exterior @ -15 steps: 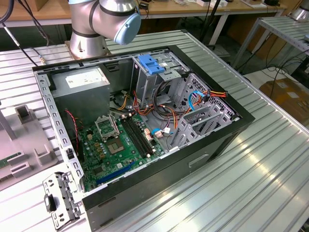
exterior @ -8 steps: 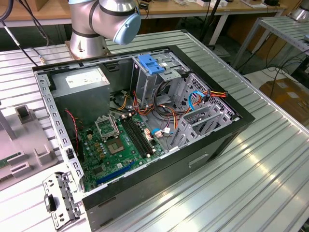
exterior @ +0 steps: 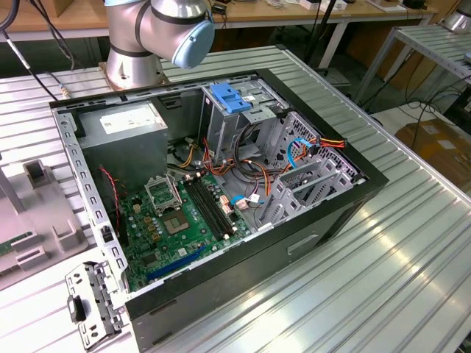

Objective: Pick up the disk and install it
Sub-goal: 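Pick up the disk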

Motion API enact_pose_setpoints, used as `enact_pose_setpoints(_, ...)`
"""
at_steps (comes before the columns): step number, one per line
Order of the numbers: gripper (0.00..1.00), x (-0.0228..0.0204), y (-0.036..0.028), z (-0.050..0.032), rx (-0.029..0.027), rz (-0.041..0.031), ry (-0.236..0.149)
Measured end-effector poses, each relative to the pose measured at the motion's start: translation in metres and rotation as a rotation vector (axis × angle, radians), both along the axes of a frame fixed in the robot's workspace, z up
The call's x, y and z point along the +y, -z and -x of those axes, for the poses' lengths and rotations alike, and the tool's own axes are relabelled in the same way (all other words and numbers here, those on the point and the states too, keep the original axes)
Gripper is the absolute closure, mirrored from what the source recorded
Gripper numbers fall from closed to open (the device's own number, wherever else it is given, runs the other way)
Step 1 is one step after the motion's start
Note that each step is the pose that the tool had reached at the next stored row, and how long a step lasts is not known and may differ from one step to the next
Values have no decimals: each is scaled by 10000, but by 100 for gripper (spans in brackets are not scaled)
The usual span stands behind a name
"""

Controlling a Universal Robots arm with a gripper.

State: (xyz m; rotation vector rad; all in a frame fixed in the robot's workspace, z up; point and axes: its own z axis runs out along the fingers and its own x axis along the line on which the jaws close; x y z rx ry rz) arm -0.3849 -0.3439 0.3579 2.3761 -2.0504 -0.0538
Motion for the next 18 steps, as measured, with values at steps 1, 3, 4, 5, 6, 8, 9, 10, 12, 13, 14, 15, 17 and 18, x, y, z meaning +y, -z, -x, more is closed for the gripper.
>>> enact_pose_setpoints(1,52,23,2,0,1,0,-1)
enact_pose_setpoints(3,52,57,5,0,1,1,-1)
enact_pose_setpoints(4,52,72,8,0,0,0,0)
enact_pose_setpoints(5,52,95,11,1,1,1,0)
enact_pose_setpoints(6,52,127,18,12,0,0,-1)
enact_pose_setpoints(8,52,149,25,33,0,0,-4)
enact_pose_setpoints(9,52,159,28,49,2,0,-5)
enact_pose_setpoints(10,52,167,31,62,0,-1,-6)
enact_pose_setpoints(12,52,187,40,92,-1,-18,-8)
enact_pose_setpoints(13,52,197,46,104,0,-55,-18)
enact_pose_setpoints(14,52,201,50,109,0,-99,-37)
enact_pose_setpoints(15,52,204,54,113,0,-142,-76)
enact_pose_setpoints(17,52,210,65,120,1,-245,-221)
enact_pose_setpoints(18,52,214,69,122,2,-272,-271)
